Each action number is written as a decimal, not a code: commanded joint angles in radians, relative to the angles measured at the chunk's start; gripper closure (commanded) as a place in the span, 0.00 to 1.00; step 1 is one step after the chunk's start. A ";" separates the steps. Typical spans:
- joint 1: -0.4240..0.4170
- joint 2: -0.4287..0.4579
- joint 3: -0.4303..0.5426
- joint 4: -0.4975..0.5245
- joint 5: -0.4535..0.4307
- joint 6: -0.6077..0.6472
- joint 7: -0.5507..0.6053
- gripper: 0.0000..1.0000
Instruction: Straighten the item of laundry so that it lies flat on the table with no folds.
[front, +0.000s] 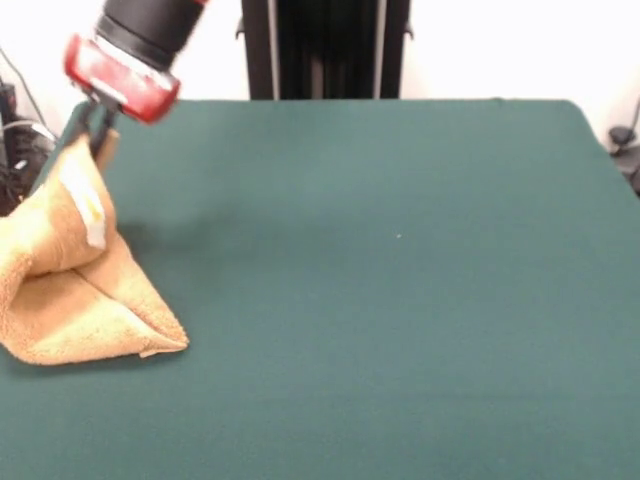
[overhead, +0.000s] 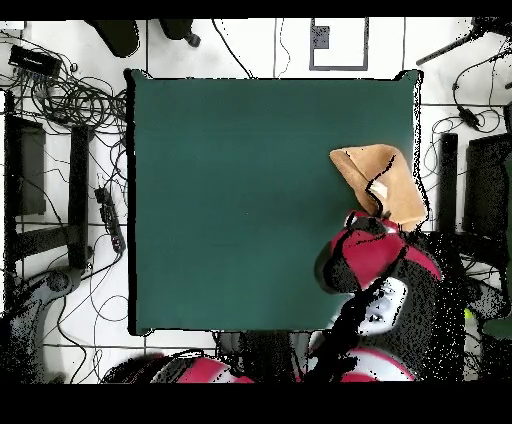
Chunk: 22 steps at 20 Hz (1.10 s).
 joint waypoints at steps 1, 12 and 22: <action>0.108 0.376 -0.207 -0.086 0.346 -0.282 0.295 1.00; 0.210 0.459 -0.250 -0.003 0.718 -0.310 0.142 1.00; 0.438 0.274 -0.243 0.102 0.850 0.143 0.202 1.00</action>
